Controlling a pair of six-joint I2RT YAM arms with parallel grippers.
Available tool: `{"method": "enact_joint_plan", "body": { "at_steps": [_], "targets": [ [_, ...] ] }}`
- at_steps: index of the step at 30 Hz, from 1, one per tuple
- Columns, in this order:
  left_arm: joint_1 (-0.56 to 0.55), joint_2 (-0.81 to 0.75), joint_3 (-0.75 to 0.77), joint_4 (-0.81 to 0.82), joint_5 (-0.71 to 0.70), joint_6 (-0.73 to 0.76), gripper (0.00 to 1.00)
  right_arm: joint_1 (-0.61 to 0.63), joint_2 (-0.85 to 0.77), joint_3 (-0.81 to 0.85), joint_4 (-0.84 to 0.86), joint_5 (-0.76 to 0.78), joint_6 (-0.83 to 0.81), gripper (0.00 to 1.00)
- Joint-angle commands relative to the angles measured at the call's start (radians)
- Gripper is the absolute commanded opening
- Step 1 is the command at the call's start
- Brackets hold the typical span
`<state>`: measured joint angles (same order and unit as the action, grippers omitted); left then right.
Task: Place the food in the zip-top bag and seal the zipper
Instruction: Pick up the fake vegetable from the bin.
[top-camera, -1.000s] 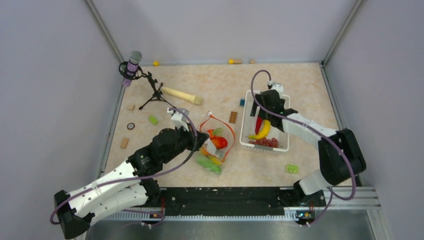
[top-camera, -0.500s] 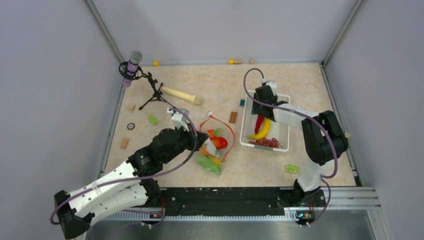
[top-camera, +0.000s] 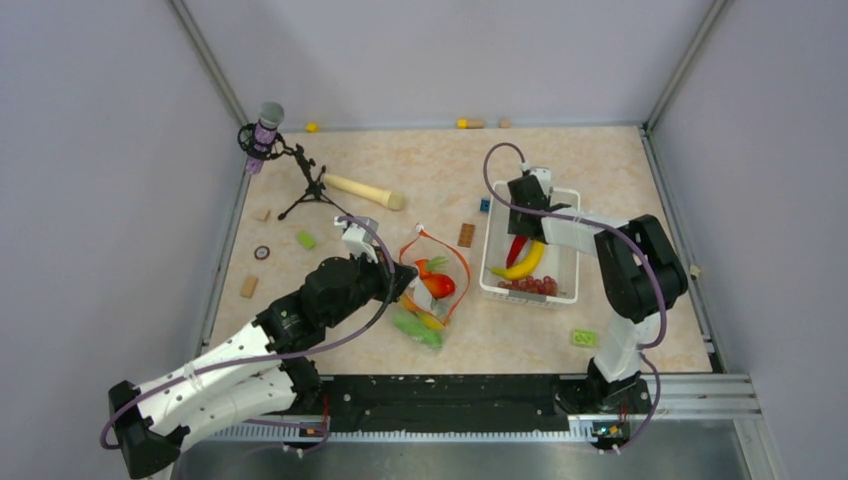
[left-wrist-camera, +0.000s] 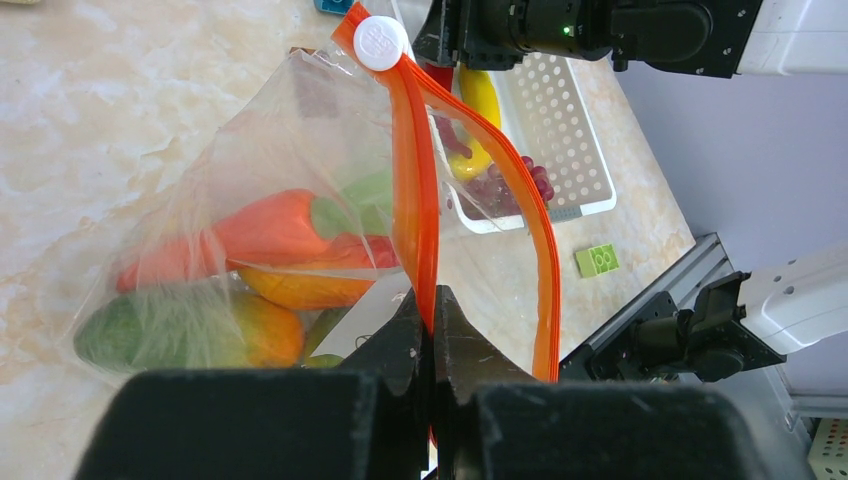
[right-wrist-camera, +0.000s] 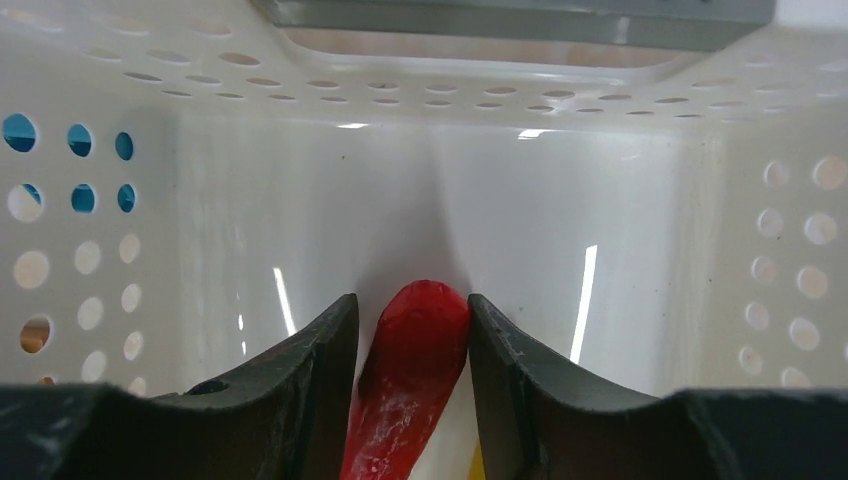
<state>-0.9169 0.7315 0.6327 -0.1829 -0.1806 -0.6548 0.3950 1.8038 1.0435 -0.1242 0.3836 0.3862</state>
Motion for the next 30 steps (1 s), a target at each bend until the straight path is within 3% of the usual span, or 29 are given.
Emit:
{"method": "enact_joint_plan", "body": {
  "at_steps": [1, 6, 11, 18, 26, 30],
  "targets": [
    [0.003, 0.0, 0.019, 0.032, 0.003, 0.011, 0.0, -0.007, 0.017, 0.038, 0.016, 0.006, -0.017, 0.4],
    [0.003, -0.001, 0.017, 0.036, 0.007, 0.009, 0.0, -0.007, -0.002, 0.028, 0.023, 0.01, -0.016, 0.21],
    [0.003, 0.001, 0.016, 0.038, 0.011, 0.007, 0.0, -0.007, -0.057, -0.006, 0.044, 0.027, -0.005, 0.09],
    [0.003, -0.01, 0.012, 0.044, 0.018, 0.005, 0.0, -0.007, -0.261, -0.118, 0.203, 0.039, 0.002, 0.02],
    [0.003, -0.015, 0.011, 0.046, 0.033, 0.001, 0.0, -0.005, -0.604, -0.299, 0.38, 0.036, 0.012, 0.0],
    [0.003, -0.009, 0.009, 0.056, 0.049, 0.0, 0.0, 0.0, -0.747, -0.387, 0.452, -0.074, 0.014, 0.0]
  ]
}}
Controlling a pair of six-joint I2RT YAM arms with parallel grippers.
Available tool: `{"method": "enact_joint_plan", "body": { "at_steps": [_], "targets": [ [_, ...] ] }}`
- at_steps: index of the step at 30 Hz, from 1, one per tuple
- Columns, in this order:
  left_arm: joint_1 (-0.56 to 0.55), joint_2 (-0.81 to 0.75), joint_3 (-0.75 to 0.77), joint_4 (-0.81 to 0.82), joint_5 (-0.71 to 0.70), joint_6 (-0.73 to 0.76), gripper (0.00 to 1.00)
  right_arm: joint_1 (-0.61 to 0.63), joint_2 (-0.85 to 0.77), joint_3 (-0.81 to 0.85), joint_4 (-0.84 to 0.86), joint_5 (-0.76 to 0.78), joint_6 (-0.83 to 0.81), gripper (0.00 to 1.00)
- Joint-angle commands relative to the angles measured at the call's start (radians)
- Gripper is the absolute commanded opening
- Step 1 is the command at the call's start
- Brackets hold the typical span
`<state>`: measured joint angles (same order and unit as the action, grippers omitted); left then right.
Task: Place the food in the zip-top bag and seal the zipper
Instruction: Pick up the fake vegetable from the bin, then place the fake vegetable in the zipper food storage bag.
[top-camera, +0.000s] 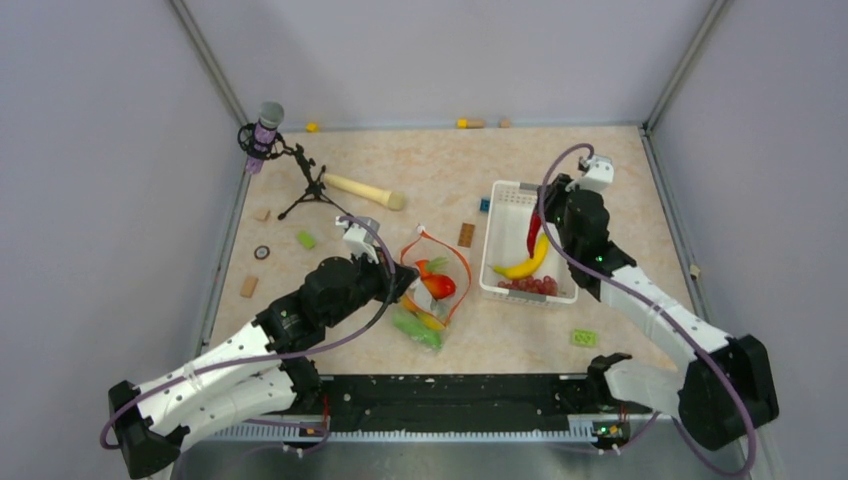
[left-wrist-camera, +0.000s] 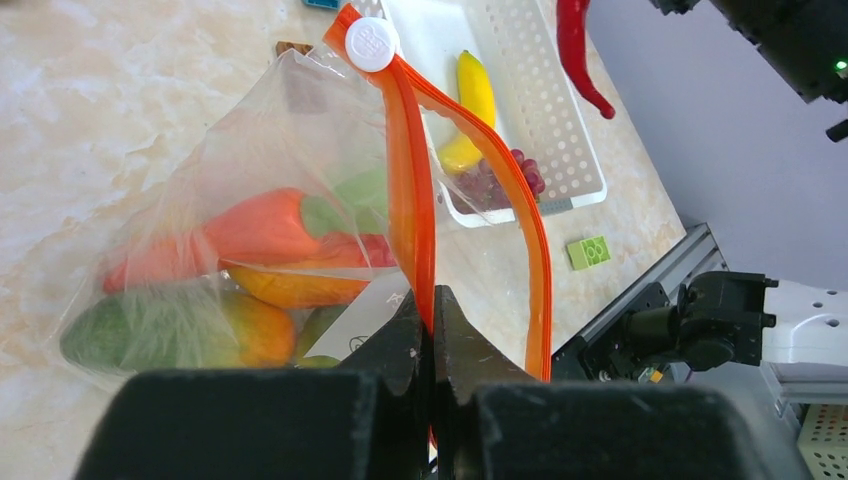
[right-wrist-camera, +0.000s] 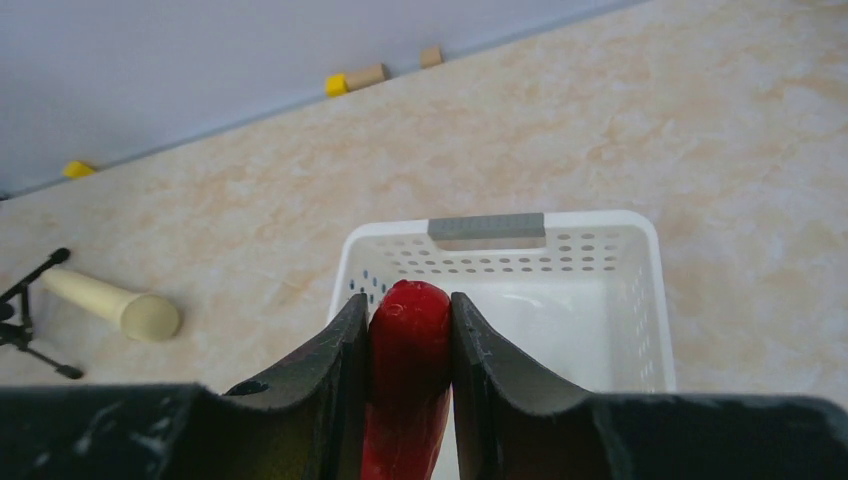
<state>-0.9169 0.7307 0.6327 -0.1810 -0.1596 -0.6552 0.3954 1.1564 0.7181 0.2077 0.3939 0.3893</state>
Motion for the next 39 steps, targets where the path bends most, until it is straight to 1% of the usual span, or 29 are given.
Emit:
{"method": "enact_joint_plan", "body": {
  "at_steps": [1, 4, 6, 8, 9, 12, 14, 16, 20, 22, 23, 27, 31, 35, 39],
  "targets": [
    [0.003, -0.007, 0.009, 0.056, 0.035, 0.0, 0.0, 0.006, -0.124, -0.079, 0.141, -0.128, 0.009, 0.0],
    [0.003, 0.0, 0.01, 0.06, 0.047, 0.002, 0.0, 0.041, -0.168, -0.079, 0.159, -0.281, -0.01, 0.0],
    [0.003, 0.003, 0.011, 0.061, 0.054, -0.001, 0.0, 0.068, -0.179, -0.062, 0.165, -0.411, -0.024, 0.0],
    [0.003, 0.003, 0.01, 0.061, 0.061, -0.003, 0.0, 0.114, -0.181, -0.05, 0.19, -0.506, -0.033, 0.0],
    [0.003, 0.002, 0.01, 0.061, 0.064, -0.002, 0.0, 0.156, -0.18, -0.047, 0.207, -0.541, -0.047, 0.0],
    [0.003, -0.007, 0.01, 0.059, 0.065, 0.0, 0.0, 0.273, -0.155, -0.022, 0.237, -0.574, -0.09, 0.0],
    [0.003, -0.016, 0.011, 0.057, 0.064, 0.002, 0.0, 0.347, -0.125, 0.011, 0.223, -0.573, -0.125, 0.0],
    [0.003, -0.024, 0.009, 0.055, 0.06, 0.003, 0.0, 0.412, -0.089, 0.04, 0.215, -0.563, -0.152, 0.0],
    [0.002, -0.025, 0.009, 0.057, 0.065, 0.002, 0.0, 0.512, -0.029, 0.053, 0.288, -0.536, -0.194, 0.0],
    [0.003, -0.022, 0.008, 0.06, 0.07, 0.0, 0.0, 0.547, -0.002, 0.062, 0.313, -0.496, -0.207, 0.0],
    [0.003, -0.022, 0.006, 0.063, 0.073, -0.002, 0.0, 0.561, 0.01, 0.062, 0.342, -0.453, -0.208, 0.0],
    [0.003, -0.015, 0.005, 0.069, 0.082, -0.006, 0.0, 0.624, 0.04, -0.009, 0.549, -0.311, -0.208, 0.0],
    [0.003, -0.017, 0.007, 0.064, 0.083, -0.006, 0.0, 0.674, 0.073, -0.061, 0.696, -0.209, -0.203, 0.0],
    [0.003, -0.024, 0.003, 0.067, 0.077, -0.004, 0.0, 0.709, 0.129, -0.132, 0.915, -0.122, -0.209, 0.0],
    [0.003, -0.022, 0.002, 0.073, 0.089, -0.006, 0.0, 0.728, 0.174, -0.177, 1.028, -0.049, -0.199, 0.01]
  ]
}}
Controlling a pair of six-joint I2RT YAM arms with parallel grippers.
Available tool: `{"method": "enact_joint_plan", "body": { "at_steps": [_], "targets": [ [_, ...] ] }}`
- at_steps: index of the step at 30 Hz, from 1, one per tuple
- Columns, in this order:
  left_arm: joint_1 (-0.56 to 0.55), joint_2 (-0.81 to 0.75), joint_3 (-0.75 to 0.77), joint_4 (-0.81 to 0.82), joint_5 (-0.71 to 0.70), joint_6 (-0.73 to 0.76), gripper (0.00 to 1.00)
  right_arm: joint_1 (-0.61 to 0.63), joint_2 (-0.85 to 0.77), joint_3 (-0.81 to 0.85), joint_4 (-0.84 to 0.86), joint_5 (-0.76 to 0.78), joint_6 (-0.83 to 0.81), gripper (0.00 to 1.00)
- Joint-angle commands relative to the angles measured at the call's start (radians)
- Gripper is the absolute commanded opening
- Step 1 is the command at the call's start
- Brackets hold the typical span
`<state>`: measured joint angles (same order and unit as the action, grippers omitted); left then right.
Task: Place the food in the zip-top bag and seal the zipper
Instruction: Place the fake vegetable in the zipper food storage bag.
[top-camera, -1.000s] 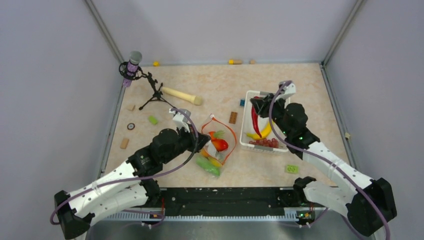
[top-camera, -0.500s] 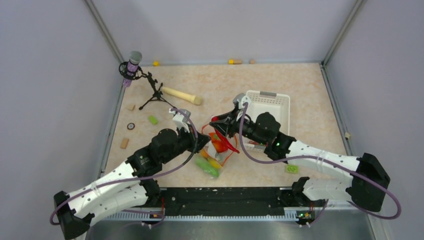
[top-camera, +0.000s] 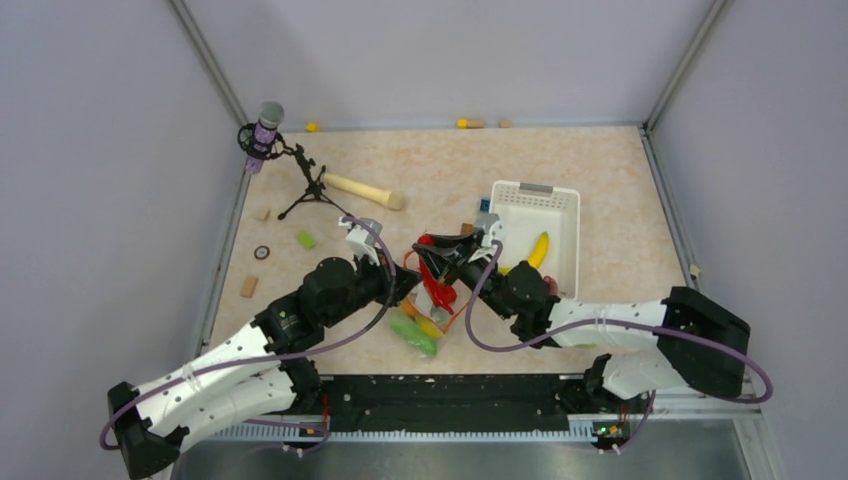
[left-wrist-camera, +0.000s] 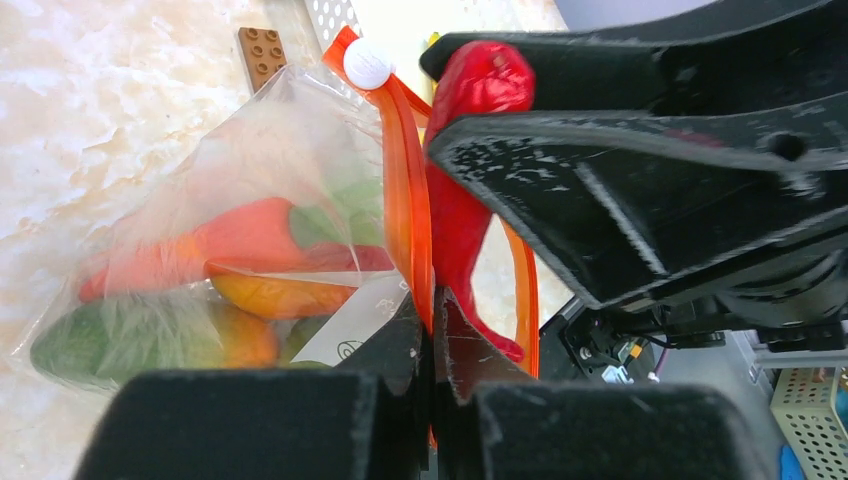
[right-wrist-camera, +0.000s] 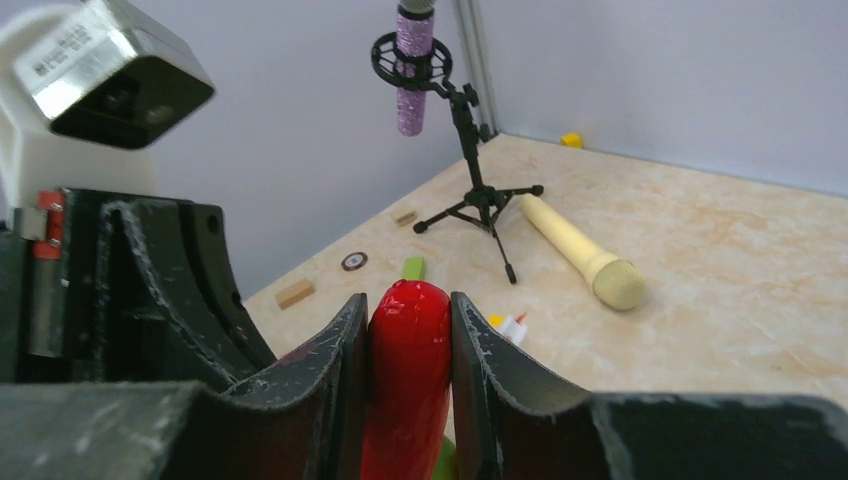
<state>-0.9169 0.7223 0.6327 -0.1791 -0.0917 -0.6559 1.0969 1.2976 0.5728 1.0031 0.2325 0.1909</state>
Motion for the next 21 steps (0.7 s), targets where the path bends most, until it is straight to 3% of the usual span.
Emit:
{"method": "enact_joint_plan", "body": {
  "at_steps": [1, 10, 16, 21],
  "targets": [
    [0.002, -0.012, 0.002, 0.074, 0.025, -0.005, 0.0, 0.03, 0.032, -0.036, 0.237, 0.117, 0.0, 0.01],
    [0.003, -0.022, 0.002, 0.078, 0.052, -0.01, 0.0, 0.048, 0.039, -0.046, 0.226, 0.131, 0.004, 0.05],
    [0.002, -0.041, -0.006, 0.078, 0.035, -0.015, 0.0, 0.049, 0.054, -0.044, 0.209, 0.1, 0.02, 0.18],
    [0.003, -0.044, -0.005, 0.077, 0.039, -0.018, 0.0, 0.05, 0.035, -0.047, 0.187, 0.068, 0.038, 0.38]
  ]
}}
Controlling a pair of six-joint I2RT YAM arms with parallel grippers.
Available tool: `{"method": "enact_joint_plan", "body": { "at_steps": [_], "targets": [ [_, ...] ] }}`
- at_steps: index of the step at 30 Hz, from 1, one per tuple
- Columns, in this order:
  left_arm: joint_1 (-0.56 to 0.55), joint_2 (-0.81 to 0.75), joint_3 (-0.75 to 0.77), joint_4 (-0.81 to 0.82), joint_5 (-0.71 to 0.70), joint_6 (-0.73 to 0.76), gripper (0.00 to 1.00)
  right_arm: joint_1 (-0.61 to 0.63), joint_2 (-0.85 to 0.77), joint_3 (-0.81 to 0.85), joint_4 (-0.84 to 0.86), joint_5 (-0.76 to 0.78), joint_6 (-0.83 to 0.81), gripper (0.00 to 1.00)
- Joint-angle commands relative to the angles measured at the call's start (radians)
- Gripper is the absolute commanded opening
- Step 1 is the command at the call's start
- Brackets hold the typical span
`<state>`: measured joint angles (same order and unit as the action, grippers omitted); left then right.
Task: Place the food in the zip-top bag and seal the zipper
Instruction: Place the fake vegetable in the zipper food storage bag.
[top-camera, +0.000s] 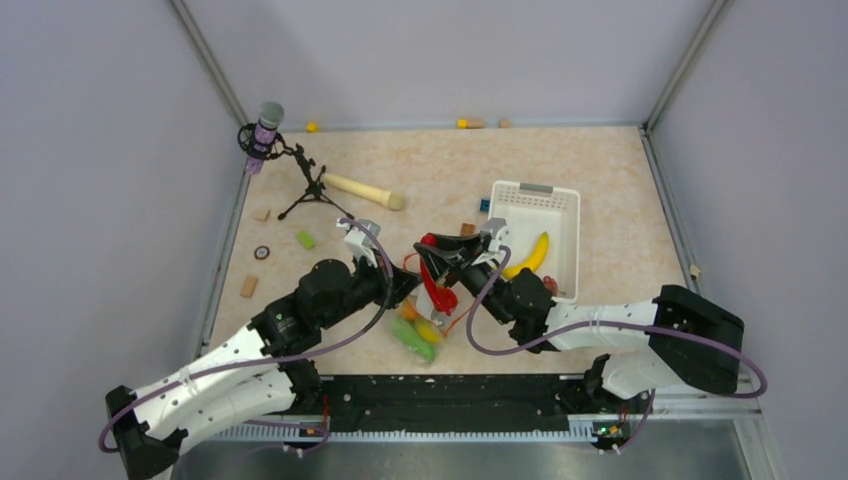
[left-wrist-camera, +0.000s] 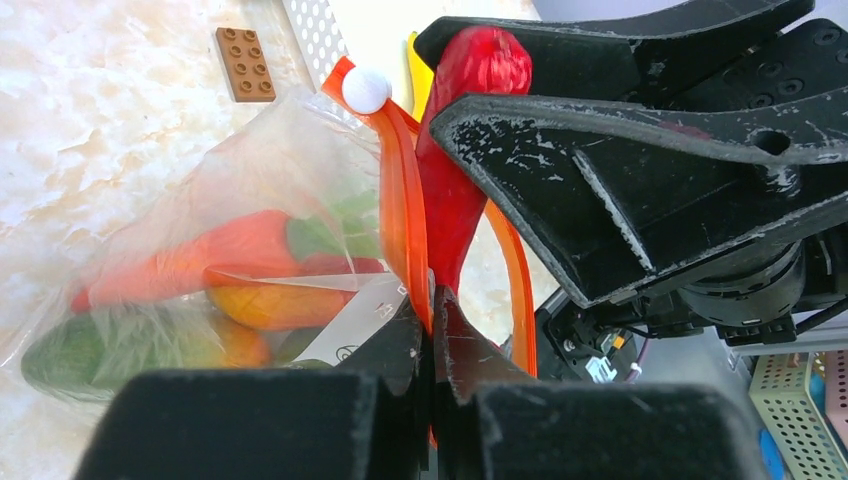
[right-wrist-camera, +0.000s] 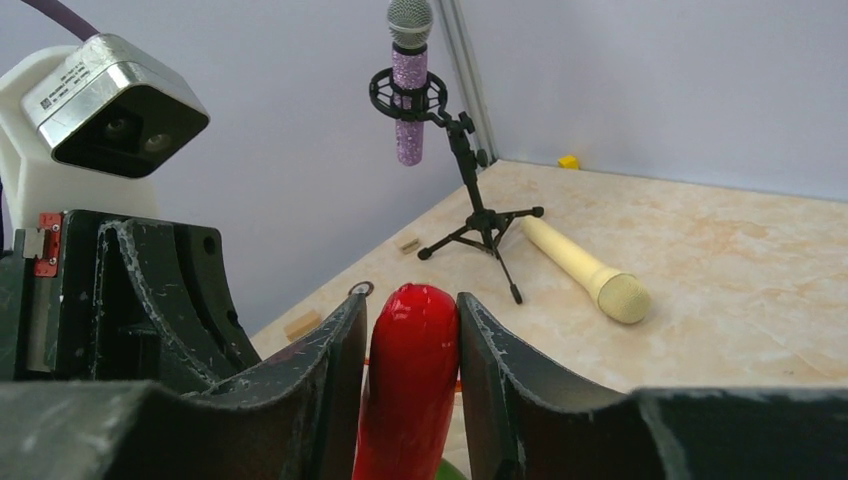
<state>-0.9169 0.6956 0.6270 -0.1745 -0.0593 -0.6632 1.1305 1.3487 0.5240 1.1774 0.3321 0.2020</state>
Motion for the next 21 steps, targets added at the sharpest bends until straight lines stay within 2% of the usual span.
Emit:
{"method": "enact_joint_plan", "body": {
  "at_steps": [1, 3, 6, 8, 13, 19, 21],
  "targets": [
    [0.003, -0.018, 0.0, 0.073, 0.006, -0.012, 0.0, 0.015, -0.024, 0.001, -0.004, -0.034, 0.033, 0.43],
    [0.003, -0.018, -0.001, 0.072, 0.006, -0.013, 0.0, 0.015, -0.034, -0.001, -0.026, -0.019, 0.057, 0.63],
    [0.003, -0.026, -0.001, 0.07, 0.006, -0.016, 0.0, 0.014, -0.041, -0.003, -0.035, -0.034, 0.064, 0.8],
    [0.003, -0.031, -0.004, 0.07, -0.001, -0.014, 0.0, 0.015, -0.048, 0.002, -0.051, -0.061, 0.069, 0.87],
    [0.003, -0.036, -0.002, 0.066, -0.011, -0.014, 0.0, 0.015, -0.063, -0.006, -0.075, -0.076, 0.093, 0.99],
    [0.002, -0.035, -0.003, 0.064, -0.016, -0.014, 0.0, 0.015, -0.141, -0.05, -0.123, -0.049, 0.147, 0.99],
    [0.003, -0.037, -0.002, 0.061, -0.017, -0.014, 0.0, 0.015, -0.188, -0.038, -0.251, 0.018, 0.178, 0.99]
  ]
}}
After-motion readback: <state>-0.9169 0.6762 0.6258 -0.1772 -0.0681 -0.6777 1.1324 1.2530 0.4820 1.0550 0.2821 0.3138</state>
